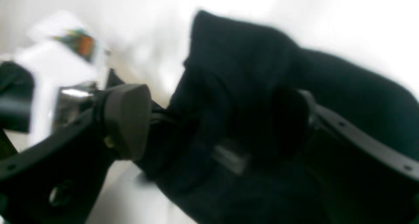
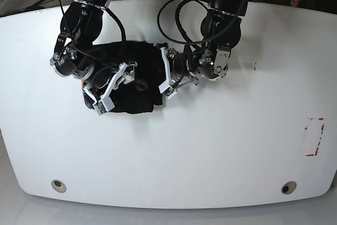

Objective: Fold the T-shirt properly
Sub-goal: 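Fold the strip end with the right gripper toward the left gripper, then press and tuck the folded bundle with both grippers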

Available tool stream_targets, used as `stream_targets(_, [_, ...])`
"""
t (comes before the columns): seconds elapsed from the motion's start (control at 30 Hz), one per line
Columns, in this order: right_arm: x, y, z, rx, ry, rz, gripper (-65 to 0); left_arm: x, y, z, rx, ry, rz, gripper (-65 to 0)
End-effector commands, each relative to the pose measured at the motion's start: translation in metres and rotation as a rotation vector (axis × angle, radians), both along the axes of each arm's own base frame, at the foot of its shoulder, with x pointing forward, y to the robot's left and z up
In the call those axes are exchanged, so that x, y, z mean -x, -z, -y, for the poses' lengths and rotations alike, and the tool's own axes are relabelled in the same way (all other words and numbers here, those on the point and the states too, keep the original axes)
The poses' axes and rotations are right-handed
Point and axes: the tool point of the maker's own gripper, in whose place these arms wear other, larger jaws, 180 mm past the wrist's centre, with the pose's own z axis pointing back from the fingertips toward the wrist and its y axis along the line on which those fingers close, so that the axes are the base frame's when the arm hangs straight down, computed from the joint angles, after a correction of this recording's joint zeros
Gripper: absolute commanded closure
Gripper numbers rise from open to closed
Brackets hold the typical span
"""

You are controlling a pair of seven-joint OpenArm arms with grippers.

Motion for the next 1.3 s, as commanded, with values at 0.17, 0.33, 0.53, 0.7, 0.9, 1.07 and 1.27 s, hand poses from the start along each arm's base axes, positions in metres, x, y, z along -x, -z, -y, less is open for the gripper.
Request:
stream_targets(0.17, [0.004,-0.030,0.030,0.099,0.021,0.114,-53.9,-0.008,-0.005,-0.005,-0.020,0.002,0.026,0.0])
stream_targets(0.33, [0.015,-0.019,0.037,0.135,0.004,0.078,-53.9,-0.024,-0.028,-0.028,-0.031,-0.015,0.128,0.0])
stream_targets(0.53, [0.028,-0.007,0.022,0.151,-0.074,0.046,-53.9,-0.036,-0.055,-0.066,-0.052,-0.030,0.253,0.0])
stream_targets(0.7, [0.040,0.000,-0.017,0.123,-0.194,0.038,-53.9,-0.045,-0.061,-0.116,-0.125,-0.108,0.295,0.0])
stream_targets(0.9, [0.042,0.001,-0.039,0.129,-0.252,0.066,-53.9,-0.034,-0.055,-0.159,-0.208,-0.142,0.293,0.0])
stream_targets(1.07, [0.042,0.007,-0.063,0.194,-0.294,0.094,-53.9,-0.029,-0.057,-0.175,-0.219,-0.190,0.296,0.0])
stream_targets(1.27, [0.048,0.011,-0.103,0.237,-0.415,0.141,-53.9,-0.034,-0.053,-0.194,-0.214,-0.259,0.280,0.0])
